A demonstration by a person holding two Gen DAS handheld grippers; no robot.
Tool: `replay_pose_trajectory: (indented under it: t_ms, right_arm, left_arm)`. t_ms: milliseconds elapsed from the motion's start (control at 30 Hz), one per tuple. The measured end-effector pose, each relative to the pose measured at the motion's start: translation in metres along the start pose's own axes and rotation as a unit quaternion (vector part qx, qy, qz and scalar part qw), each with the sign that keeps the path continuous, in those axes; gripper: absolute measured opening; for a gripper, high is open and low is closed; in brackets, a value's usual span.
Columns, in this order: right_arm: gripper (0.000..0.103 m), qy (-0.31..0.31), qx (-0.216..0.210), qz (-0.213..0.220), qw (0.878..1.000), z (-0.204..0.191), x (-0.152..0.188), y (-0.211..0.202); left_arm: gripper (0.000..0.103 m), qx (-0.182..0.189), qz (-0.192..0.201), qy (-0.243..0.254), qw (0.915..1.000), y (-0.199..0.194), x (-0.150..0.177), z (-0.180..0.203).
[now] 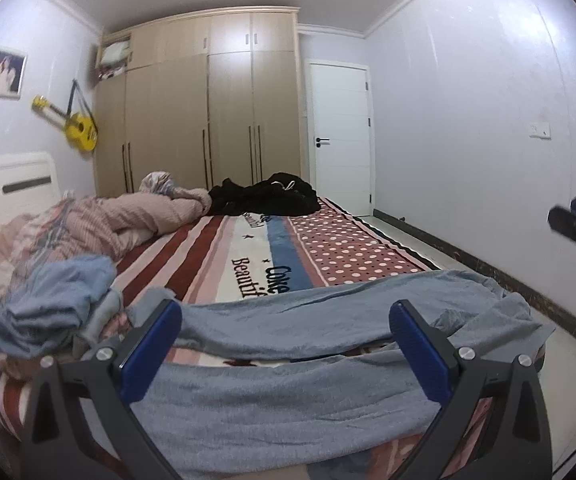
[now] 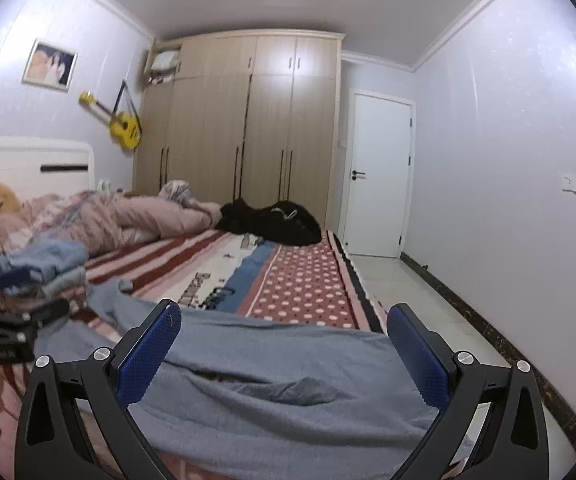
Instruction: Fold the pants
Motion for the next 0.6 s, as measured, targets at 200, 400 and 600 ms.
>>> replay_pose_trajectory:
  t_ms: [200, 400, 600]
  right_arm:
    - [0.103, 0.006, 0.019, -0.009, 1.0, 0.017, 0.003, -0.004]
    - [0.103, 0.013, 0.014, -0.012, 1.0, 0.024, 0.007, -0.001]
    - [0.103, 0.023, 0.021, 0.011, 0.999, 0.052, -0.017, -0.011]
  left_arm:
    - [0.102, 0.006, -0.001, -0.01, 0.9999, 0.002, 0.0, -0.001]
    - [0.102, -0.002, -0.005, -0.012, 0.9999, 0.004, 0.002, -0.003]
    - [0.102, -0.005, -0.006, -0.013, 0.9999, 0.005, 0.005, -0.001]
Point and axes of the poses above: each gripper's, at about its wrist camera, not at the fingertips, and y roughly the way its jaws point, z to its right, x to its underside, the point moved 6 cm from there along y, roughly the way its jaws point, and after that the axes turned 5 degrees about -y, right-handed, at the moved point
